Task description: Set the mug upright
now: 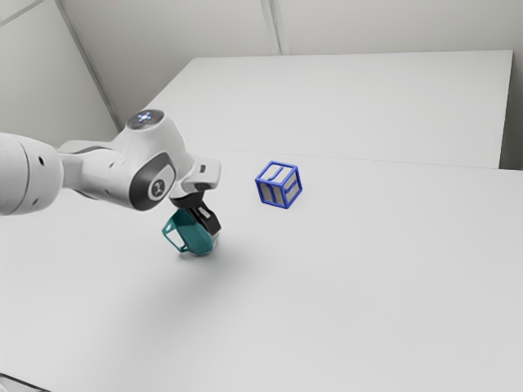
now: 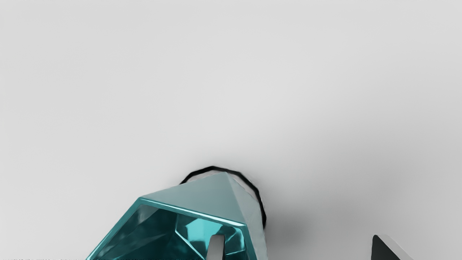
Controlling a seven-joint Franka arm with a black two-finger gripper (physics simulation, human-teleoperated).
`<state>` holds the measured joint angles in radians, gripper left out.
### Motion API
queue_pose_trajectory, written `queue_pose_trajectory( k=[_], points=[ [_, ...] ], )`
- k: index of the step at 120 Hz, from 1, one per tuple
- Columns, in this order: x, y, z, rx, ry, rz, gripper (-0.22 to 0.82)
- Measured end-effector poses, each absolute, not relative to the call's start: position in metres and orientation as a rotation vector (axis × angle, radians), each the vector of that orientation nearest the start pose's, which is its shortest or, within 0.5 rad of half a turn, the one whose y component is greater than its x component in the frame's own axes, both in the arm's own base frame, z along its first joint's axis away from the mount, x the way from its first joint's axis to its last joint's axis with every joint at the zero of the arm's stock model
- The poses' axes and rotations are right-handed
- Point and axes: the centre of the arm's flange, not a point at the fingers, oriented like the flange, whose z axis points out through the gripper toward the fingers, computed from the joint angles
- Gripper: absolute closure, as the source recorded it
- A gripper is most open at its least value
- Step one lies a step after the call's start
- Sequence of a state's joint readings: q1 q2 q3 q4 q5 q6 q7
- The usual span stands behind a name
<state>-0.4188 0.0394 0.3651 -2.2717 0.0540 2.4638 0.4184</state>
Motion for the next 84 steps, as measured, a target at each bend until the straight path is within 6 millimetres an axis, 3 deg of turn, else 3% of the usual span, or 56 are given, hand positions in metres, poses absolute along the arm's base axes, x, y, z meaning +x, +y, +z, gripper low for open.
queue_pose_trajectory(
  k=[19,35,59,77,84],
  points=[
    [0.541,-0.02,0.369,-2.962,0.739,-0.237,0.09],
    [0.553,-0.016,0.392,-2.96,0.72,-0.26,0.05],
    [0.597,-0.017,0.465,-2.973,0.653,-0.29,0.02],
    [0.638,0.0,0.508,-3.028,0.532,-0.244,0.01],
    [0.653,-0.003,0.529,-3.044,0.516,-0.233,0.01]
  ],
)
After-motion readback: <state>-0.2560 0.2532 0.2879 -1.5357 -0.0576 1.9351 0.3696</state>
